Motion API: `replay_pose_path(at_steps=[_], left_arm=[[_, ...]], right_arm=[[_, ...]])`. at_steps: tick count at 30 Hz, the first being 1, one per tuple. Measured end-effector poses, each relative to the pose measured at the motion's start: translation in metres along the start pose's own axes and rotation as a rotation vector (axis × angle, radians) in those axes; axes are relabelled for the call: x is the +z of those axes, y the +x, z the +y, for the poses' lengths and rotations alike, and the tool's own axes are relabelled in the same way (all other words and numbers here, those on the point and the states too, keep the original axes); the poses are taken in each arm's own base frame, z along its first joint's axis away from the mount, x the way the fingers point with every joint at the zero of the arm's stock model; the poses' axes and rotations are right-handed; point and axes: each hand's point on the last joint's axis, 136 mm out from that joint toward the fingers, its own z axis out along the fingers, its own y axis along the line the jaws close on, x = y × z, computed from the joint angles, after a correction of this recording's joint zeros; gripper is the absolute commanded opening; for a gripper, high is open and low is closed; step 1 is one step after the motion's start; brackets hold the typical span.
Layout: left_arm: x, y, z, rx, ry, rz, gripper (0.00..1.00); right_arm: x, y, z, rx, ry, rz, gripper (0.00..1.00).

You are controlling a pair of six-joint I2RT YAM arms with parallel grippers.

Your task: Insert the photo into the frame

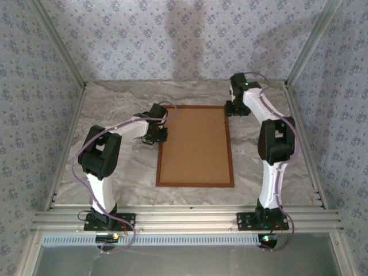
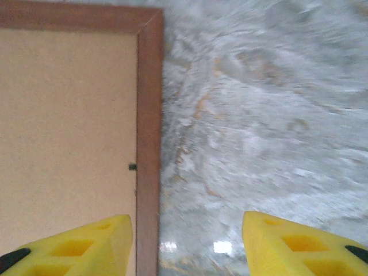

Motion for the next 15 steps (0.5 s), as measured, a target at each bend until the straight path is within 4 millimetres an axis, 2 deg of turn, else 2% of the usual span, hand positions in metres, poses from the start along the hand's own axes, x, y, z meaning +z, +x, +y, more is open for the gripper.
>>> replay_pose_path(at_steps=[2,5,6,10,15], left_arm=[[0.0,0.0,0.0,-0.002,-0.002,-0.001,0.12],[0.0,0.0,0.0,-0.002,-0.002,-0.001,0.1],[0.0,0.0,0.0,-0.002,-0.002,0.0,0.06],[0.0,0.0,0.0,-0.002,-0.002,0.0,0.0],[-0.001,0.0,0.0,-0.006,-0.003,0.0,0.0]], right_arm=[[-0.021,0.0,-0.011,0.029,0.001,-0.045,0.55],[-0.035,0.014,-0.02,0.066,0.002,-0.069,0.56],[-0.036,0.021,-0.02,0.074,-0.001,-0.066,0.56],[-0.026,0.065,-0.017,0.11,-0.026,-0.01,0.56],[-0.019,0.116,-0.013,0.148,-0.065,0.05,0.56]])
